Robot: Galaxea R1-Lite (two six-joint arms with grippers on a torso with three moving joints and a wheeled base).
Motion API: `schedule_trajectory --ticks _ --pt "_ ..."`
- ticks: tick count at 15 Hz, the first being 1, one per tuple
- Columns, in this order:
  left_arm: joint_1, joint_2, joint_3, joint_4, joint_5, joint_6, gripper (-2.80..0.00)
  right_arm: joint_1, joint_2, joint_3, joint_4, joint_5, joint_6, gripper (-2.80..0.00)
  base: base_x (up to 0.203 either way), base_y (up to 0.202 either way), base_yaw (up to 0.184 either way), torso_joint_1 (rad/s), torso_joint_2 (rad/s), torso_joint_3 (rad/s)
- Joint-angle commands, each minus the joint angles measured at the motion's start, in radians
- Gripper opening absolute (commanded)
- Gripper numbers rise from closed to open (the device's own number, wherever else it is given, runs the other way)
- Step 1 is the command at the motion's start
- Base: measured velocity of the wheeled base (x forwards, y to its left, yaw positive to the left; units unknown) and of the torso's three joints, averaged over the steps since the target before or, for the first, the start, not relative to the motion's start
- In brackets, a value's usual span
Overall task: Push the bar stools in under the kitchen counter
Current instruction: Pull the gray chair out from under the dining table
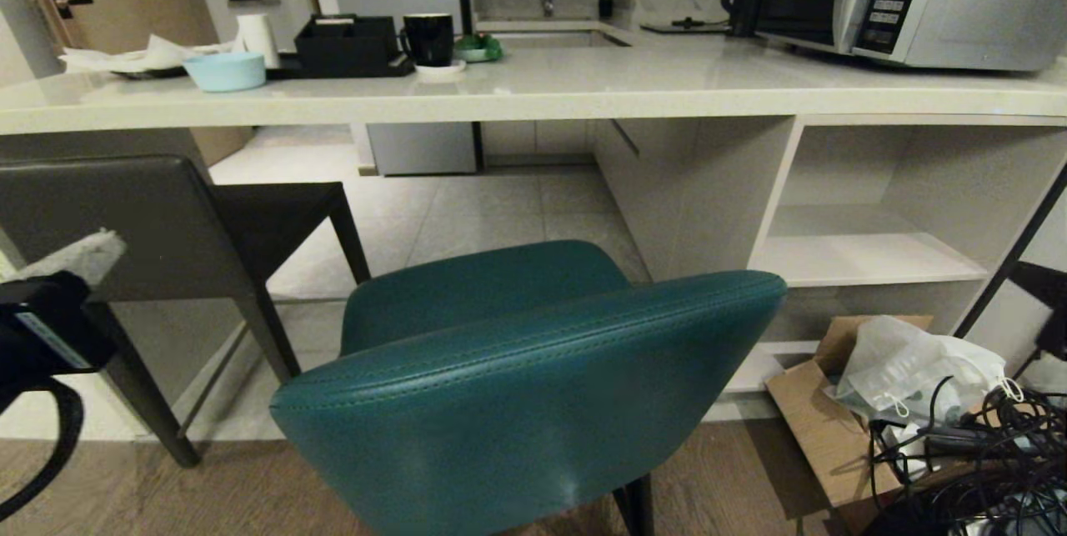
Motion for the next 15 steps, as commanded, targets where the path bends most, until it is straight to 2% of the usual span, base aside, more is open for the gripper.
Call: schedule_trajectory --ticks 1,3,4,6,10,13,15 --pt "0.081 -0.171 -0.030 0.054 0.004 0.007 -2.80 -0.080 -0.199 -0.012 0.038 -0.002 -0.032 -2.80 0.000 0.000 0.000 0.000 0.00 0.000" --pt "0.175 -0.288 -0.055 0.124 -0.001 0.046 -2.80 -0.159 -0.309 -0.021 0.094 -0.001 -0.082 -2.80 0.000 0.000 0.000 0.000 0.00 0.000" --pt "0.193 -0.343 -0.063 0.154 -0.002 0.055 -2.80 -0.189 -0.354 -0.021 0.124 -0.001 -0.098 -2.80 0.000 0.000 0.000 0.000 0.00 0.000" --pt "0.213 -0.461 -0.076 0.242 -0.004 0.073 -2.80 -0.252 -0.454 -0.025 0.171 0.001 -0.147 -2.80 0.000 0.000 0.000 0.000 0.00 0.000" --pt "0.236 -0.683 -0.040 0.415 -0.038 0.082 -2.80 -0.298 -0.646 -0.013 0.235 0.010 -0.223 -2.80 0.000 0.000 0.000 0.000 0.00 0.000" --pt "0.273 -0.863 0.038 0.539 -0.195 0.082 -2.80 -0.306 -0.767 0.018 0.274 0.051 -0.231 -2.80 0.000 0.000 0.000 0.000 0.00 0.000" --pt "0.282 -0.966 0.089 0.739 -0.291 0.084 -2.80 -0.313 -0.857 0.031 0.347 0.087 -0.237 -2.80 0.000 0.000 0.000 0.000 0.00 0.000"
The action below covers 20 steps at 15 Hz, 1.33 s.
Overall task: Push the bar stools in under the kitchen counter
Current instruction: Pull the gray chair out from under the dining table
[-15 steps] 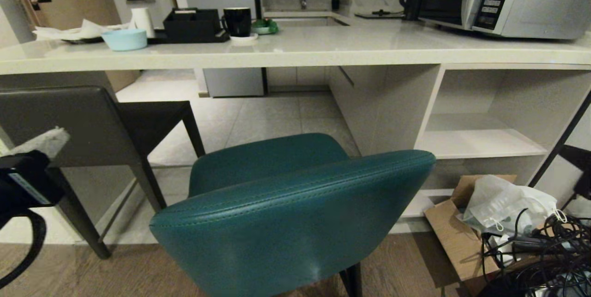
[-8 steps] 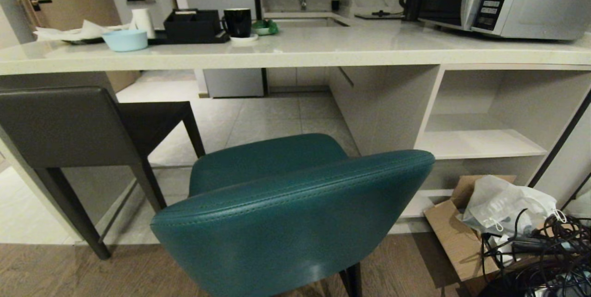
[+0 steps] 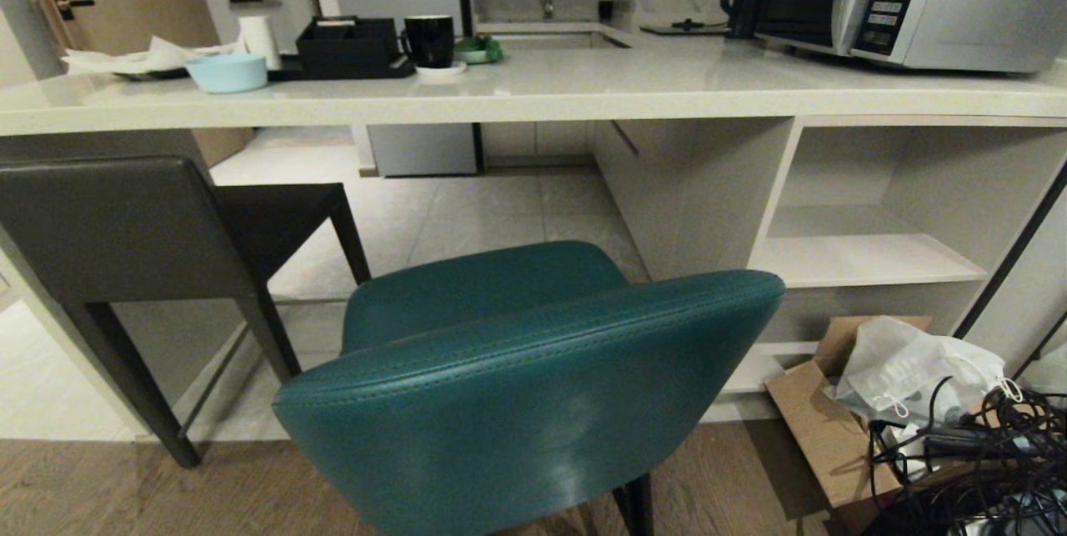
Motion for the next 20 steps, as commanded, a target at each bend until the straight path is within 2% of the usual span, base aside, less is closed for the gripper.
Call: schedule_trajectory --ticks 1,3,6,8,10,11,13,17,18,19,20 --pt "0.007 -0.102 0.048 0.098 -0.038 0.003 -2.80 -0.010 -0.156 0.027 0.059 0.066 -0.006 -2.80 0.000 0.000 0.000 0.000 0.00 0.000" --pt "0.008 -0.102 0.099 0.066 -0.068 0.005 -2.80 -0.019 -0.231 0.109 0.123 0.173 -0.025 -2.80 0.000 0.000 0.000 0.000 0.00 0.000" --pt "0.008 -0.102 0.230 0.066 -0.087 0.042 -2.80 -0.021 -0.229 0.289 0.095 0.226 -0.039 -2.80 0.000 0.000 0.000 0.000 0.00 0.000" --pt "0.008 -0.102 0.275 0.063 -0.104 0.060 -2.80 -0.022 -0.229 0.443 -0.030 0.231 -0.055 -2.80 0.000 0.000 0.000 0.000 0.00 0.000" --pt "0.008 -0.102 0.283 0.065 -0.115 0.051 -2.80 -0.022 -0.229 0.604 -0.199 0.222 -0.089 -2.80 0.000 0.000 0.000 0.000 0.00 0.000" --pt "0.008 -0.102 0.283 0.066 -0.115 0.057 -2.80 -0.022 -0.228 0.640 -0.273 0.220 -0.096 -2.80 0.000 0.000 0.000 0.000 0.00 0.000" --pt "0.008 -0.101 0.298 0.071 -0.103 0.066 -2.80 -0.022 -0.228 0.638 -0.248 0.242 -0.095 -2.80 0.000 0.000 0.000 0.000 0.00 0.000" --pt "0.007 -0.100 0.302 0.073 -0.093 0.021 -2.80 -0.022 -0.228 0.633 -0.211 0.277 -0.035 -2.80 0.000 0.000 0.000 0.000 0.00 0.000" --pt "0.007 -0.100 0.304 0.063 -0.046 0.050 -2.80 -0.022 -0.228 0.633 -0.215 0.276 -0.042 -2.80 0.000 0.000 0.000 0.000 0.00 0.000" --pt "0.007 -0.100 0.306 0.038 0.001 0.105 -2.80 -0.022 -0.228 0.637 -0.232 0.271 -0.076 -2.80 0.000 0.000 0.000 0.000 0.00 0.000" --pt "0.007 -0.100 0.338 0.013 -0.006 0.109 -2.80 -0.022 -0.228 0.643 -0.268 0.271 -0.137 -2.80 0.000 0.000 0.000 0.000 0.00 0.000"
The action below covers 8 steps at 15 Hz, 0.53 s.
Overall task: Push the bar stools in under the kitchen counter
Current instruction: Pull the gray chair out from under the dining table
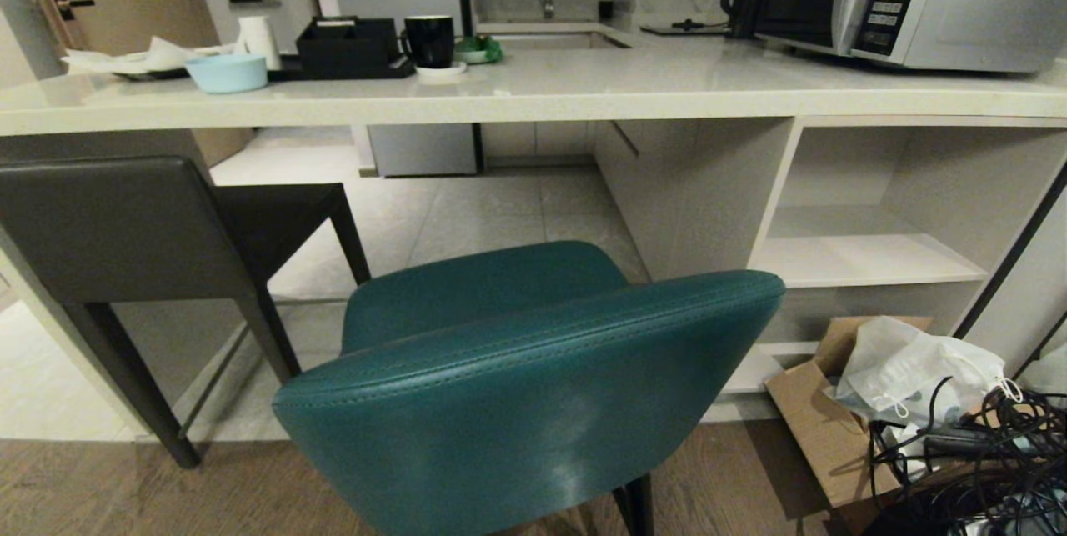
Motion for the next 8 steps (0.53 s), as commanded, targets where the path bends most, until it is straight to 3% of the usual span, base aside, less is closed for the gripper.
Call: schedule_trajectory --ticks 1,2,4,8 --pt "-0.001 0.002 0.043 -0.022 -0.024 -0.022 -2.80 0.000 0.000 0.010 -0.030 0.007 -0.054 -2.80 0.000 0.000 0.000 0.000 0.00 0.000" --pt "-0.002 0.001 0.037 -0.015 -0.040 -0.056 -2.80 0.000 0.000 0.006 0.021 0.035 -0.011 -2.80 0.000 0.000 0.000 0.000 0.00 0.000" --pt "-0.002 0.001 0.036 -0.017 -0.039 -0.055 -2.80 0.000 0.000 -0.005 0.129 0.061 0.074 -2.80 0.000 0.000 0.000 0.000 0.00 0.000" --pt "-0.002 0.001 0.038 -0.019 -0.032 -0.071 -2.80 0.000 0.000 -0.006 0.130 0.057 0.102 -2.80 0.000 0.000 0.000 0.000 0.00 0.000"
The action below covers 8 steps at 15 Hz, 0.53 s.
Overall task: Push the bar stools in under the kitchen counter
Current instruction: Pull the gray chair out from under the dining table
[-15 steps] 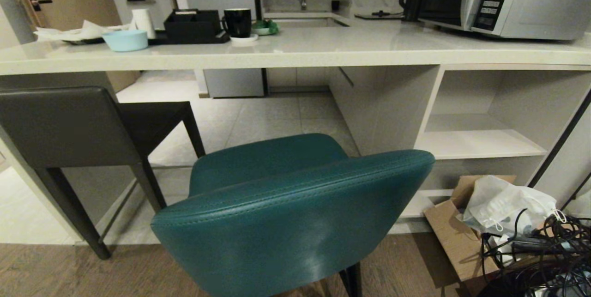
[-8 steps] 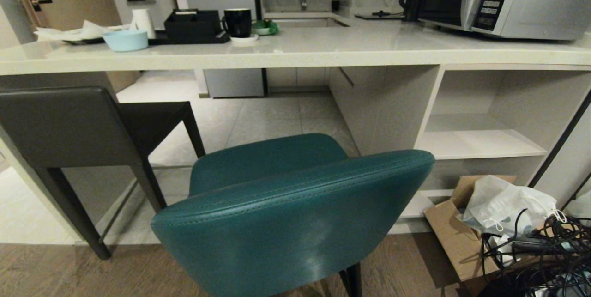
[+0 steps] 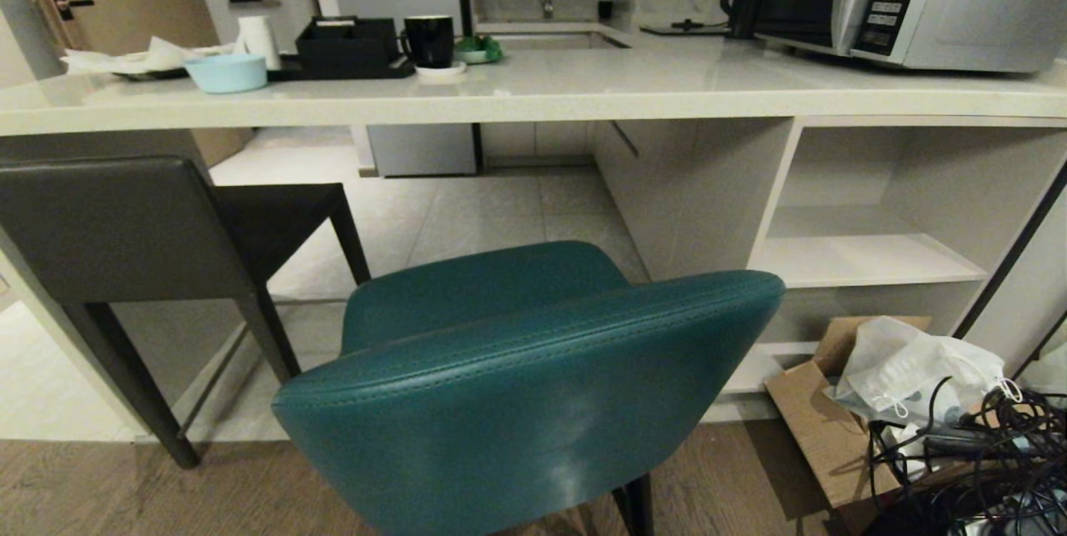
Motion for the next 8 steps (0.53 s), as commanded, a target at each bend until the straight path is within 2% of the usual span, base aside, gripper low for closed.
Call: schedule_trajectory --ticks 1,2,8 --pt "0.000 0.001 0.017 -0.002 0.007 -0.022 -2.80 0.000 0.000 0.001 -0.001 0.000 0.007 -2.80 0.000 0.000 0.000 0.000 0.00 0.000" --pt "0.000 0.001 0.017 -0.006 0.018 -0.045 -2.80 0.000 0.000 0.001 -0.001 0.000 0.005 -2.80 0.000 0.000 0.000 0.000 0.00 0.000" --pt "-0.001 0.001 0.017 -0.011 0.018 -0.050 -2.80 0.000 0.002 0.003 -0.004 -0.002 0.022 -2.80 0.000 0.000 0.000 0.000 0.00 0.000"
